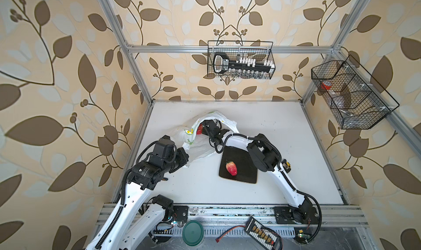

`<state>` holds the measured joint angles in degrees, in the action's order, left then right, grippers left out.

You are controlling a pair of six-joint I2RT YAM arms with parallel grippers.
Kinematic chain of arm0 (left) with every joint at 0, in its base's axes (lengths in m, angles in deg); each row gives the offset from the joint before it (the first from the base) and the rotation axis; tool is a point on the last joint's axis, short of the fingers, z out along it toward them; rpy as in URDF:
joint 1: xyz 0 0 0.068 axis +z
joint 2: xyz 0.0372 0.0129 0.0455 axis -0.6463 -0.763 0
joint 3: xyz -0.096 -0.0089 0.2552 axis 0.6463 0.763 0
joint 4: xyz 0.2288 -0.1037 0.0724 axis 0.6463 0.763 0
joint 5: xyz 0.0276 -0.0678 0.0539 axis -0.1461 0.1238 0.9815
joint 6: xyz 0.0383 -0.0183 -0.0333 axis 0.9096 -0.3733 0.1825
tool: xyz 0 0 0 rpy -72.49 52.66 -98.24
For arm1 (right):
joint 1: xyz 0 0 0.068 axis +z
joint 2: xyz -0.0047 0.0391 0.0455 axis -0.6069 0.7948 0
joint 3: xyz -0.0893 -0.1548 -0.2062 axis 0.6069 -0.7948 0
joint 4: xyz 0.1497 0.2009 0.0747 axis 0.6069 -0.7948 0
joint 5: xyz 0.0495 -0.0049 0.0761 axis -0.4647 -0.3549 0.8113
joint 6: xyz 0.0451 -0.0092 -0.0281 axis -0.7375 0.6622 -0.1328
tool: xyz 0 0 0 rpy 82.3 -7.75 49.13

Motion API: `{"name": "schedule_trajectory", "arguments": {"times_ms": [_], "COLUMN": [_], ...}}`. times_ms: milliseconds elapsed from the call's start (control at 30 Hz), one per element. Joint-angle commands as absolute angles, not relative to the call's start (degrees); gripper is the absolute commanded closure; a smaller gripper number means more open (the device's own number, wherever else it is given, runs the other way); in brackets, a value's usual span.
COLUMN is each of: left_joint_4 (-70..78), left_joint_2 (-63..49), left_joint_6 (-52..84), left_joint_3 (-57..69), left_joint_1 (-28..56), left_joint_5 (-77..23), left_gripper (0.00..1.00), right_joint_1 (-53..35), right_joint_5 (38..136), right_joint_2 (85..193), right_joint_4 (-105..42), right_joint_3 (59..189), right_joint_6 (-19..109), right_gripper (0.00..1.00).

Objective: Take the fake fruits out of the plastic bag
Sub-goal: 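Close the right gripper on a second fake strawberry inside the bag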

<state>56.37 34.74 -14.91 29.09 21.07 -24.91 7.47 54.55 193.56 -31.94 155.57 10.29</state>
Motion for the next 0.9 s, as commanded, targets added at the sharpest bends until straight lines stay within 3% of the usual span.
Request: {"name": "schedule_trajectory", "arguments": {"times_ms": [0, 500, 867], "left_joint_4": [55.4, 53.0, 52.7], "left_joint_2": [35.6, 37.2, 37.0], "left_joint_6": [-15.9, -18.6, -18.8], "left_joint_3": [28.4, 30.8, 31.3], "left_joint_1": [20.4, 20.4, 20.4], "left_joint_5": [-22.6, -19.8, -19.8], "left_gripper": [1.00, 1.00, 1.00], "right_joint_1": [8.9, 12.0, 12.7], "right_joint_5": [58.0, 73.2, 71.9], "right_joint_2": [185.7, 162.0, 151.8], "right_joint_4": [-28.9, -27.0, -32.0], "right_joint_3": [149.9, 125.5, 119.0], "right_joint_6": [14.8, 31.9, 35.4], "right_gripper": [0.60, 0.61, 0.62]}}
